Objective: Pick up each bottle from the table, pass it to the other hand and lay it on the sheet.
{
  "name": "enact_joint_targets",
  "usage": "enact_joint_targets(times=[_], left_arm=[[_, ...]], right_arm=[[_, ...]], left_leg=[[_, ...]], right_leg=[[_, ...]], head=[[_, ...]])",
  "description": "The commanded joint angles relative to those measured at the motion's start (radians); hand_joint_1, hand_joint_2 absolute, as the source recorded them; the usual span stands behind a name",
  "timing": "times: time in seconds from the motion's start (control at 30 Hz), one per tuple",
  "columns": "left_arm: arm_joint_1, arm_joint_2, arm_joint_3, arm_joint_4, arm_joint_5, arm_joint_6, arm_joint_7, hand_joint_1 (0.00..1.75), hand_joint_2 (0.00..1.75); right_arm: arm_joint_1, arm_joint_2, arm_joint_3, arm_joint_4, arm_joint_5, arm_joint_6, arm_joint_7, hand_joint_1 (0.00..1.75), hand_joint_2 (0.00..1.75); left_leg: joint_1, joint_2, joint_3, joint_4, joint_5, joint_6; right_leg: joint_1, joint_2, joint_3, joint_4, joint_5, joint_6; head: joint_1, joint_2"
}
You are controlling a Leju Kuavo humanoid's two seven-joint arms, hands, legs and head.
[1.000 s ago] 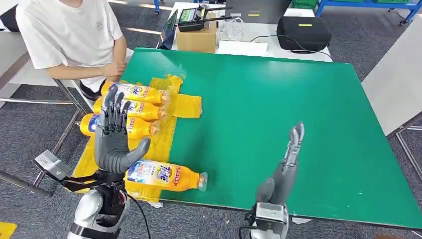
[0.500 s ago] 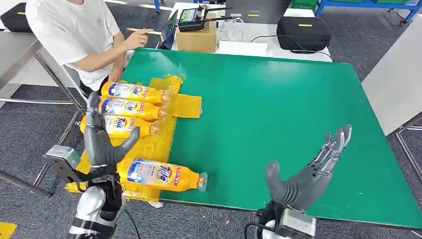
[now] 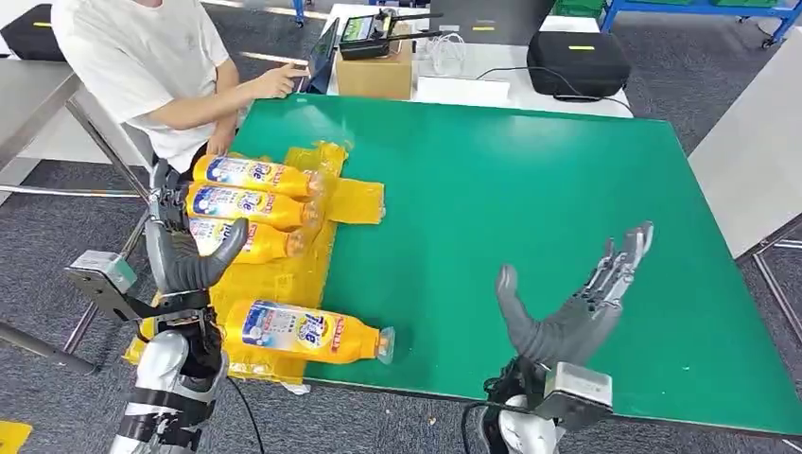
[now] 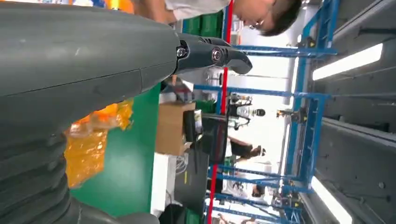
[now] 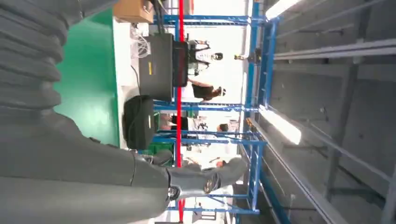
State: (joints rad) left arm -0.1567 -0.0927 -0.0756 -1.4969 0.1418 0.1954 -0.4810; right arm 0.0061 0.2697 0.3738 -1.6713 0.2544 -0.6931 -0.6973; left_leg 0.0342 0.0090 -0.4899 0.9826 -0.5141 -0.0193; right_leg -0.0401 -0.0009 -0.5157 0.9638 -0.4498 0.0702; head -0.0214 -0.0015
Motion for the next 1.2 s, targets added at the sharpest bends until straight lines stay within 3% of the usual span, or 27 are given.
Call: enact_joint_targets(times=[0.03, 0.13, 0.3, 0.53, 0.87, 1.2], left_arm=[[0.031, -0.056, 0.049, -0.041, 0.106, -0.114, -0.029, 0.0, 1.75], [0.024, -0.053, 0.015, -0.029, 0.125, -0.138, 0.015, 0.0, 1.75], [0.003, -0.017, -0.037, 0.043, 0.06, -0.139, -0.013, 0.0, 1.75], [-0.005, -0.02, -0.035, 0.041, 0.06, -0.132, -0.017, 0.0, 1.75], [0.14, 0.013, -0.03, -0.058, 0.004, -0.105, -0.068, 0.0, 1.75], [0.158, 0.008, -0.018, -0.073, 0.008, -0.091, -0.076, 0.0, 1.75]], right_arm=[[0.141, -0.092, -0.07, -0.152, 0.158, -0.005, -0.001, 0.0, 1.75], [0.174, -0.045, -0.148, -0.202, 0.148, -0.005, -0.001, 0.0, 1.75], [0.15, -0.033, -0.181, -0.209, 0.204, -0.005, -0.001, 0.0, 1.75], [0.161, -0.016, -0.191, -0.204, 0.209, -0.005, -0.001, 0.0, 1.75], [0.163, -0.02, -0.201, -0.156, 0.219, -0.005, -0.001, 0.0, 1.75], [0.158, 0.001, -0.241, -0.191, 0.24, -0.005, -0.001, 0.0, 1.75]], left_leg=[[0.001, -0.001, 0.006, -0.005, -0.001, 0.004], [0.001, -0.007, 0.002, -0.001, -0.001, 0.004], [0.0, -0.002, -0.002, -0.001, 0.0, 0.003], [0.0, -0.002, 0.0, -0.001, 0.0, 0.002], [0.0, 0.001, 0.002, -0.004, -0.001, 0.003], [0.0, 0.0, -0.001, -0.002, 0.0, 0.002]], right_leg=[[0.002, 0.0, 0.006, -0.006, -0.001, -0.006], [0.002, -0.006, 0.004, -0.003, -0.002, -0.005], [0.0, -0.002, -0.001, -0.002, 0.0, -0.003], [0.001, -0.002, -0.001, -0.002, 0.0, -0.004], [0.001, 0.001, 0.001, -0.004, 0.0, -0.004], [0.0, 0.0, -0.002, -0.001, 0.0, -0.003]], head=[[-0.001, 0.0], [-0.001, 0.0], [0.0, 0.0], [0.0, 0.0], [0.0, 0.0], [0.0, 0.0]])
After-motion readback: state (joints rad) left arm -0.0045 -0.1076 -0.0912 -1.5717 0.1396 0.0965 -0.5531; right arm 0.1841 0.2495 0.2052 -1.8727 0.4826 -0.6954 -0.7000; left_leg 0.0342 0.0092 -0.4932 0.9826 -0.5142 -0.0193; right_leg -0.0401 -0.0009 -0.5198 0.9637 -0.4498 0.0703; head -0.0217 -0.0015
